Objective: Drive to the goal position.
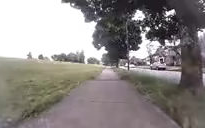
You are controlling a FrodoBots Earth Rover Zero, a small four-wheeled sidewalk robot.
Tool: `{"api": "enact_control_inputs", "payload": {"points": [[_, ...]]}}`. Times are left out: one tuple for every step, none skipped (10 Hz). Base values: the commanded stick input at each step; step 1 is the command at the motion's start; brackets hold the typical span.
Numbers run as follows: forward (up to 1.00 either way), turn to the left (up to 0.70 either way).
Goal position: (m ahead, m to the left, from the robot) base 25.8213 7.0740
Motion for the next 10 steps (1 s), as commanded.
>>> {"api": "enact_control_inputs", "payload": {"points": [[0.7,0.0],[0.7,0.0],[0.7,0.0],[0.7,0.0],[0.7,0.0],[0.7,0.0],[0.7,0.0],[0.7,0.0],[0.7,0.0],[0.7,0.0]]}}
